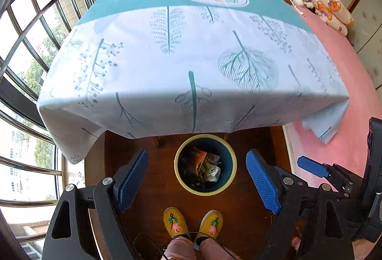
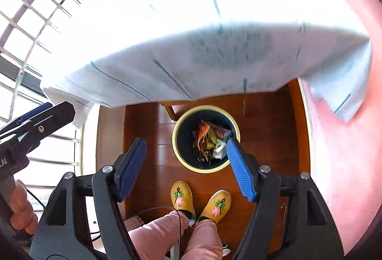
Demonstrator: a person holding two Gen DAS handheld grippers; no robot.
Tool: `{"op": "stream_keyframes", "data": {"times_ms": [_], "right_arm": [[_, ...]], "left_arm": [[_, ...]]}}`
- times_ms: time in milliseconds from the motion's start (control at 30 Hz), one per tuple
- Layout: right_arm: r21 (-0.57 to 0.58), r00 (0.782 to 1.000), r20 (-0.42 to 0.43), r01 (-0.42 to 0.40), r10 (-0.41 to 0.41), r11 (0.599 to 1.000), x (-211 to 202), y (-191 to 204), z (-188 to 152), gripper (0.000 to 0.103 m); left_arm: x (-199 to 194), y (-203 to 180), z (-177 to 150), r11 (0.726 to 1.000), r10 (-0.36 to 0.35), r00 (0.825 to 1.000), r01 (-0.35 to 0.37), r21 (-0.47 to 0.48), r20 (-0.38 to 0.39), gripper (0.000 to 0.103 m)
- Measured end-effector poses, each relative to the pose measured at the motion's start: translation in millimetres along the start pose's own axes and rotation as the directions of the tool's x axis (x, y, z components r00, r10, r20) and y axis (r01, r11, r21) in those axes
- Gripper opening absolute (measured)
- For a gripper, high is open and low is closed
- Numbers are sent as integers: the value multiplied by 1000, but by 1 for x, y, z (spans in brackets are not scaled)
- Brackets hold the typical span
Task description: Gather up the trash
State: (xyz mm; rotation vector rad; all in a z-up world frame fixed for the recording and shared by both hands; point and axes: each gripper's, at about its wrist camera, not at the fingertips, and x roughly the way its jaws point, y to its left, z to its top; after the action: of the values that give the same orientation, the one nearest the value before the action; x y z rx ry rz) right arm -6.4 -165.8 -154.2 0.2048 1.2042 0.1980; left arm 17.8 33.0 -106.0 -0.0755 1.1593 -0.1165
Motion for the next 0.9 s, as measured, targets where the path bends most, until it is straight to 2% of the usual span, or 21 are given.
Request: {"op": "stream_keyframes", "data": {"times_ms": [300,467,667,900], "right_arm": [[-25,994,99,-38,40,999,-103,34,41,70],[-65,987,158,-15,25,998,-158,50,58,70],[-71,972,235,13,4,997,-202,63,56,71],[-70,970,241,40,-22,997,-198,59,54,71]], "left_arm": [[-104,-5,33,998,47,993,-43,-35,111,85],[-151,-7,43,998,60,984,-54,-41,167,85],[-178,-15,48,996,89,975,-83,-41,203,85],[-177,-21,49,993,118,973,-112,-42,200,85]]}}
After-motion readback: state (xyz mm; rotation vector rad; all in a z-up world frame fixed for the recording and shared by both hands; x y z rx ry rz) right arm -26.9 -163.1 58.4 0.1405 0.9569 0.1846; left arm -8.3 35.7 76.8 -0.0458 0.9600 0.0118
